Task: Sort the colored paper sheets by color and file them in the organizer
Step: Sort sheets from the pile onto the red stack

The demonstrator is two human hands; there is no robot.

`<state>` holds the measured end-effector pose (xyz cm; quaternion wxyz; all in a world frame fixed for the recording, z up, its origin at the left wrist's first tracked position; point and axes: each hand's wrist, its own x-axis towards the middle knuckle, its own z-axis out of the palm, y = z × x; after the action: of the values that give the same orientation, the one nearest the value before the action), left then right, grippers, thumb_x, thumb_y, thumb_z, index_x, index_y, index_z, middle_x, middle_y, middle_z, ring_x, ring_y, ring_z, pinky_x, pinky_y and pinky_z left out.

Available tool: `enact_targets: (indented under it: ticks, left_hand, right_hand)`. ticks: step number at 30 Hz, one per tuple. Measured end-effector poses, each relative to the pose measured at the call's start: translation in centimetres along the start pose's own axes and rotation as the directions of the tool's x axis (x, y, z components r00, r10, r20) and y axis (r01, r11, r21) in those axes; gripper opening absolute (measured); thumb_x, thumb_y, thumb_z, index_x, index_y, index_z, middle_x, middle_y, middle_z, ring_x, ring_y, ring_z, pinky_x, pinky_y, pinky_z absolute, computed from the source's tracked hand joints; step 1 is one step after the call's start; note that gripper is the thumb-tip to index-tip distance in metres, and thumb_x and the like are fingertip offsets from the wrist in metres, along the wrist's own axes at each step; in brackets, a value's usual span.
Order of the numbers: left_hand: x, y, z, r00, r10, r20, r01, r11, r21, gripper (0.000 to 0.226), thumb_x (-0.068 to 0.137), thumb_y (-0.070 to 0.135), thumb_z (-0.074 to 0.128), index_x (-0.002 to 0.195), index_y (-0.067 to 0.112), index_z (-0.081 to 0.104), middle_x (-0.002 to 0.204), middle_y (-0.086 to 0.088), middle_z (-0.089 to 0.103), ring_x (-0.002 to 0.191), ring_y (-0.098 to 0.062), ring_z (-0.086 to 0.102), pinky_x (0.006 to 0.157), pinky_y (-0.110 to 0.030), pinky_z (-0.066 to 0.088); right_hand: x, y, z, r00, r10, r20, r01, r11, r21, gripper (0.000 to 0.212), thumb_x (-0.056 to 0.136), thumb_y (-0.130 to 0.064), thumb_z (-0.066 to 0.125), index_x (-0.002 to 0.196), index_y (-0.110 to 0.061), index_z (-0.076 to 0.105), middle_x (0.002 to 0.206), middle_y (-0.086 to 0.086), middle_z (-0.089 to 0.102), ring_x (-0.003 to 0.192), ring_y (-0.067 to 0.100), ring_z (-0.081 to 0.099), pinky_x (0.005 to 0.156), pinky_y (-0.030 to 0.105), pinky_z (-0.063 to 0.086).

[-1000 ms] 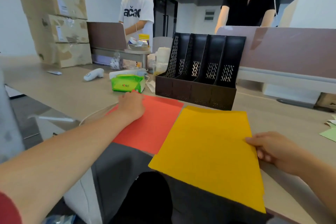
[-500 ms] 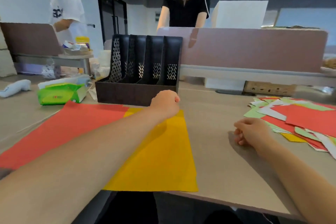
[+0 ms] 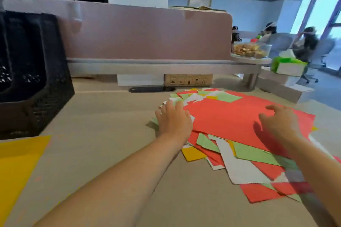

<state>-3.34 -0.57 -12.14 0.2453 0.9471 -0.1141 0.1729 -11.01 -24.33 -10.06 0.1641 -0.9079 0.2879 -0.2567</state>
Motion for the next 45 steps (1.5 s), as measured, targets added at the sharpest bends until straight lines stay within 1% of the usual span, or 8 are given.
enact_targets:
  ticks: [6,10,14,20,23,30,42,45]
  left_hand:
    - [0.9,0.3,0.4,0.941,0.186,0.282,-0.235,0.960,0.150,0.063,0.087,0.069,0.032,0.137,0.031,0.044,0.143,0.004,0.045,0.133,-0.020,0.036,0.113,-0.049,0.021]
    - [0.6,0.6,-0.5,0.957,0.152,0.248,-0.227,0.923,0.311,0.054,0.090,0.060,0.039,0.133,0.029,0.048,0.138,0.002,0.049,0.128,-0.022,0.041,0.107,-0.047,0.032]
    - [-0.6,3.2,-1.0,0.970,0.055,0.236,-0.128,0.944,0.304,0.063,0.089,0.070,0.029,0.130,0.028,0.053,0.129,-0.001,0.056,0.120,-0.024,0.048,0.096,-0.042,0.043]
    - [-2.1,3.6,-0.3,0.858,-0.037,0.512,-0.081,0.975,0.206,0.087,0.081,0.080,0.023,0.152,0.032,0.007,0.161,-0.007,0.001,0.148,-0.024,0.001,0.119,-0.048,0.006]
    - [-1.9,2.8,-0.4,0.871,-0.016,0.491,-0.071,0.985,0.159,0.081,0.083,0.077,0.033,0.151,0.038,0.012,0.161,-0.004,0.000,0.148,-0.021,0.001,0.120,-0.044,0.002]
    - [-0.5,2.5,0.3,0.942,0.171,0.289,-0.184,0.983,0.018,0.039,0.100,0.017,0.039,0.136,0.028,0.050,0.142,0.005,0.045,0.130,-0.015,0.041,0.107,-0.025,0.031]
    - [-1.8,2.7,-0.5,0.937,0.109,0.332,-0.143,0.986,0.080,0.059,0.092,0.061,0.033,0.142,0.031,0.040,0.151,0.006,0.036,0.139,-0.015,0.031,0.115,-0.039,0.023]
    - [-1.8,2.7,-0.6,0.925,0.071,0.373,-0.160,0.964,0.214,0.064,0.091,0.065,0.028,0.148,0.035,0.025,0.160,-0.002,0.013,0.147,-0.021,0.010,0.119,-0.046,0.009]
  right_hand:
    - [2.3,3.1,-0.8,0.933,0.050,0.357,0.071,0.945,-0.318,0.050,0.094,-0.052,0.035,0.124,-0.019,0.058,0.128,0.014,0.055,0.119,0.031,0.051,0.095,0.034,0.040]
    - [2.7,2.8,-2.2,0.974,0.015,0.224,0.000,0.998,-0.068,0.031,0.090,-0.035,0.052,0.089,-0.011,0.072,0.096,0.011,0.071,0.098,0.030,0.061,0.074,0.029,0.041]
    - [1.6,3.1,-0.4,0.939,-0.042,0.341,0.074,0.994,-0.080,0.053,0.093,-0.049,0.042,0.135,-0.017,0.047,0.143,0.015,0.041,0.133,0.032,0.034,0.107,0.042,0.032]
    - [4.4,3.7,-0.3,0.976,-0.106,0.190,0.130,0.984,-0.122,0.054,0.096,-0.049,0.029,0.086,-0.009,0.063,0.096,0.019,0.065,0.098,0.036,0.057,0.077,0.037,0.041]
    - [6.5,7.7,0.3,0.946,-0.018,0.325,0.122,0.946,-0.301,0.078,0.080,-0.071,0.010,0.124,-0.024,0.053,0.129,0.013,0.054,0.120,0.034,0.046,0.097,0.044,0.039]
    - [6.3,7.4,-0.9,0.836,-0.156,0.526,0.275,0.949,-0.156,0.049,0.096,-0.037,0.040,0.145,-0.027,0.036,0.155,0.003,0.027,0.141,0.024,0.027,0.114,0.044,0.022]
    - [3.7,5.3,-1.6,0.774,-0.320,0.547,0.224,0.946,0.236,0.042,0.095,-0.040,0.048,0.135,-0.026,0.051,0.146,-0.007,0.041,0.132,0.007,0.038,0.106,0.022,0.026]
    - [3.4,4.5,-1.7,0.896,-0.222,0.384,0.062,0.920,0.387,0.034,0.094,-0.032,0.053,0.126,-0.021,0.059,0.132,-0.004,0.056,0.113,0.011,0.051,0.091,0.023,0.034]
